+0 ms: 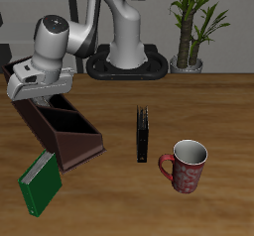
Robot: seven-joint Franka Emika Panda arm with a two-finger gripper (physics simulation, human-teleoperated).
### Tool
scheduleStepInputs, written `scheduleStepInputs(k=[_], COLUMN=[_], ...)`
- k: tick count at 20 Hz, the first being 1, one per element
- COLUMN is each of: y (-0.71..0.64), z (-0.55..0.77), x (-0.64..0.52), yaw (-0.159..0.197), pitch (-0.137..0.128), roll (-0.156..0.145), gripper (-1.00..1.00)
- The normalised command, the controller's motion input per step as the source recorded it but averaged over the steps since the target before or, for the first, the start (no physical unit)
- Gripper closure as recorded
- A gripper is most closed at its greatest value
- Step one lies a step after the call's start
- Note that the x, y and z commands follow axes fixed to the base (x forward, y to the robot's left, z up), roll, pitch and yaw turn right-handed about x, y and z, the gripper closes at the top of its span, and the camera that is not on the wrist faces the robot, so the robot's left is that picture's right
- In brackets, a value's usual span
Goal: Place the yellow book into the right desk caddy's back compartment
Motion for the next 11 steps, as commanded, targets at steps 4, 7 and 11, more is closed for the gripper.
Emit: scheduleStepInputs(k=[4, 7, 11], y=[-0.01, 0.04, 0.10], z=[0.03, 0.08, 0.06], x=[-0.03, 0.01, 0.00], yaw=[-0.011, -0.006, -0.011], pitch=[-0.008, -0.007, -0.005], roll=[-0.028, 0.001, 0.016], gripper=[-1.00, -1.00, -1.00])
